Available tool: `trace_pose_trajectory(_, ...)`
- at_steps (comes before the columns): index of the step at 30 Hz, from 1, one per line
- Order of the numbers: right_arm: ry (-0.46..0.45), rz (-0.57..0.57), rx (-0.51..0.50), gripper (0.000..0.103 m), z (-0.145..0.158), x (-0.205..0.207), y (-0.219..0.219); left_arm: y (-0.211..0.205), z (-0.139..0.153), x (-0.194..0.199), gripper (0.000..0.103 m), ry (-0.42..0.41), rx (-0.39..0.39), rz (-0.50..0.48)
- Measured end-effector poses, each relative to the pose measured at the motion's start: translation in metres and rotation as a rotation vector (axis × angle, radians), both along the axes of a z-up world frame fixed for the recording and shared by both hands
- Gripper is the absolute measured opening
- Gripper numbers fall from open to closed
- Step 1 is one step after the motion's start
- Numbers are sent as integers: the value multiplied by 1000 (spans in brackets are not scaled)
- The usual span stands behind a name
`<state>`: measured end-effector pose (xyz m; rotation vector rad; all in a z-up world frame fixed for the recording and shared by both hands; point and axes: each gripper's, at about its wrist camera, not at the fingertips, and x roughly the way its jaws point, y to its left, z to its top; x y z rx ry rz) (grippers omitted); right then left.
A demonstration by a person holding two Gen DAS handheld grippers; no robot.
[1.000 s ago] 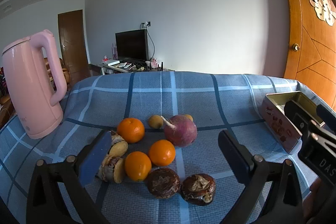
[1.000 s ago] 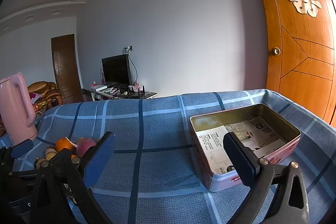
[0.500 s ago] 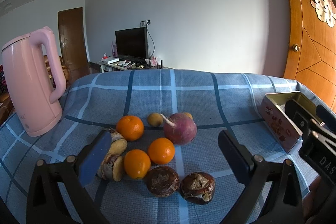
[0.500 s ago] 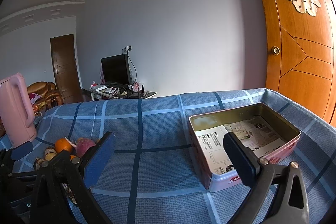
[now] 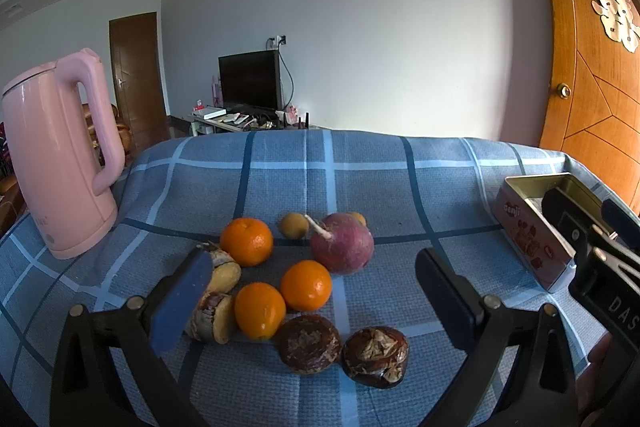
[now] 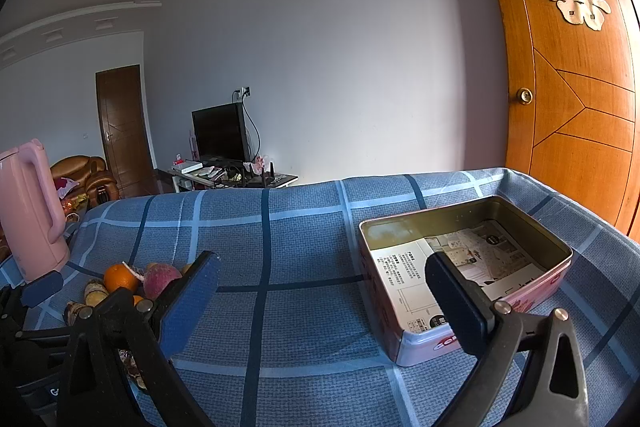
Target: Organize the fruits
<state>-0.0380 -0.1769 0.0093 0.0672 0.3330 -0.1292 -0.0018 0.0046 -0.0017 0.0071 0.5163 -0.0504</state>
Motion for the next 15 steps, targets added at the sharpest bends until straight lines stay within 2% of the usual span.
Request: trace_pose_trajectory(15,5,0,0,102,-1,0,-1,-1,-1,0,103,3,-1,-5)
